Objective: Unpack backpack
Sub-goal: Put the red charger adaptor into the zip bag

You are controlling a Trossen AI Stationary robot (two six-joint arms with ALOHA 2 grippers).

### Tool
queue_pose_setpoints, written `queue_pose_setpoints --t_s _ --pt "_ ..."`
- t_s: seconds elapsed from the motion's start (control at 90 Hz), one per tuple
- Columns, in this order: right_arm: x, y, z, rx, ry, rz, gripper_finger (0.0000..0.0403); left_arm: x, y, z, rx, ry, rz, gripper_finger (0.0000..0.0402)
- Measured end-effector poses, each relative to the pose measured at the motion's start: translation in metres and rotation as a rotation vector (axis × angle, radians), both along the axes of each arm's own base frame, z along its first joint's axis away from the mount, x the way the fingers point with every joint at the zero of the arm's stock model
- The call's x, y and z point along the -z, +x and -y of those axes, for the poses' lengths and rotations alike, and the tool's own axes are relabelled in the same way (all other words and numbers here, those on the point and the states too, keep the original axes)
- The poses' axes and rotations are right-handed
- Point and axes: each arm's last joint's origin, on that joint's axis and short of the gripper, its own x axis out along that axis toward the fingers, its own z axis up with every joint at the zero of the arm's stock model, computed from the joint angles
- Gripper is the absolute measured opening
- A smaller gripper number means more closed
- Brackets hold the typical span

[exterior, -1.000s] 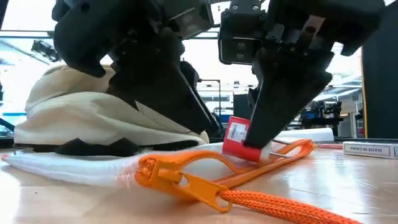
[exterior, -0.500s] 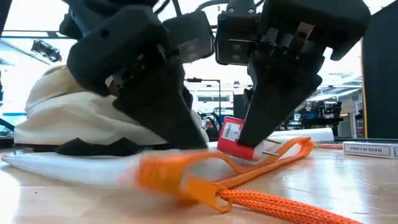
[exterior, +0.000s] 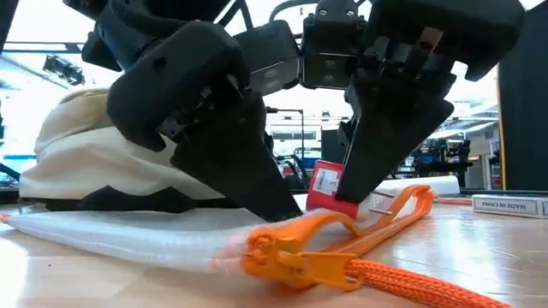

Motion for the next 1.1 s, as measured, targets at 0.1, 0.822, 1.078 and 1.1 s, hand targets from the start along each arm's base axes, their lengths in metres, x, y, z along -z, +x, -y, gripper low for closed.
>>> queue_pose_setpoints --t_s 0.1,0.822,1.078,1.1 --pt "0.0 0.0 0.0 0.0 0.001 0.002 0.0114 0.004 0.001 0.0 0.003 0.031 -0.002 0.0237" --pt "-0.017 -0.014 -0.014 -0.031 0.03 -0.018 0.0114 0.007 0.0 -0.01 0.062 0.039 -0.073 0.0" --pt "-0.015 -0.031 -0.047 -0.063 0.11 -0.064 0.0114 0.004 0.0 -0.021 0.061 0.061 -0.107 0.0" --pt "-0.015 -0.032 -0.048 -0.063 0.11 -0.065 0.0114 0.004 0.0 -0.022 0.059 0.062 -0.109 0.0"
